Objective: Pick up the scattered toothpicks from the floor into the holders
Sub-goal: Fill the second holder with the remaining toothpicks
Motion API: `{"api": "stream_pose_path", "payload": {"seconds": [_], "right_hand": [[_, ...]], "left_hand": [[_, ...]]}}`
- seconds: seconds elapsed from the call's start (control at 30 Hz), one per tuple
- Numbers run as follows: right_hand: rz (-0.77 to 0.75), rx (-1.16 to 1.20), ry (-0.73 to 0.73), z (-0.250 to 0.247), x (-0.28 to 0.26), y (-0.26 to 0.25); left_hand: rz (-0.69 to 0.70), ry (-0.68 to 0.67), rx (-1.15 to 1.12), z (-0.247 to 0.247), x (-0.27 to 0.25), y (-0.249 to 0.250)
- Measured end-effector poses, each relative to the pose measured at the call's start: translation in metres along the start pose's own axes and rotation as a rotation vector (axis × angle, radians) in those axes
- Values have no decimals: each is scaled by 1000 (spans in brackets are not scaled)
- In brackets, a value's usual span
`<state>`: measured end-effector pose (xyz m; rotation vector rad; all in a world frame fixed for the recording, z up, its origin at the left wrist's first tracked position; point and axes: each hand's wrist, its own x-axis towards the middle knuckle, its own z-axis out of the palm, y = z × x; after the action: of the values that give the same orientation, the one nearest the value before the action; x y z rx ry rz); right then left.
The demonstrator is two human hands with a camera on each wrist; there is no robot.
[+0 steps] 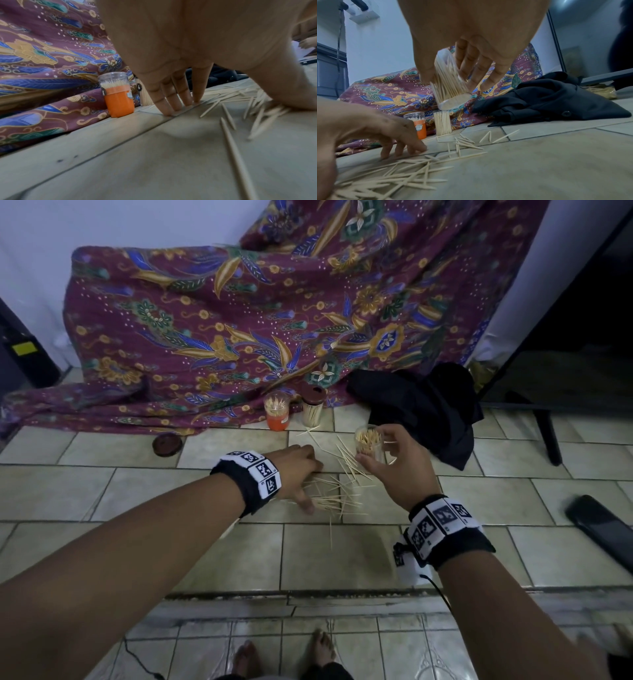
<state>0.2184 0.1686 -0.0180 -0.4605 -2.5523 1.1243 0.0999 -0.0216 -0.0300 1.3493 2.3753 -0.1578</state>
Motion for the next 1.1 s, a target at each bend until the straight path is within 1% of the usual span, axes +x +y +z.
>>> {"api": "stream_pose_path", "payload": {"seconds": [0.2,0.4,0.6,0.77,0.93,1.1], "right_hand": [[14,13,25,-8,0,5],[19,18,26,-10,0,7],[12,30,28,-11,3,8],[1,33,28,-13,5,12],[8,31,11,-13,9,15],[1,28,-23,-10,18,15]], "left_hand": [[50,-3,1,3,-2,15],[44,-7,172,7,-9,23],[61,49,290,10,-9,32],[22,83,212,6,-8,20],[-60,26,75,-17,-9,7],[-48,125,-7,-62,-10,-13]]}}
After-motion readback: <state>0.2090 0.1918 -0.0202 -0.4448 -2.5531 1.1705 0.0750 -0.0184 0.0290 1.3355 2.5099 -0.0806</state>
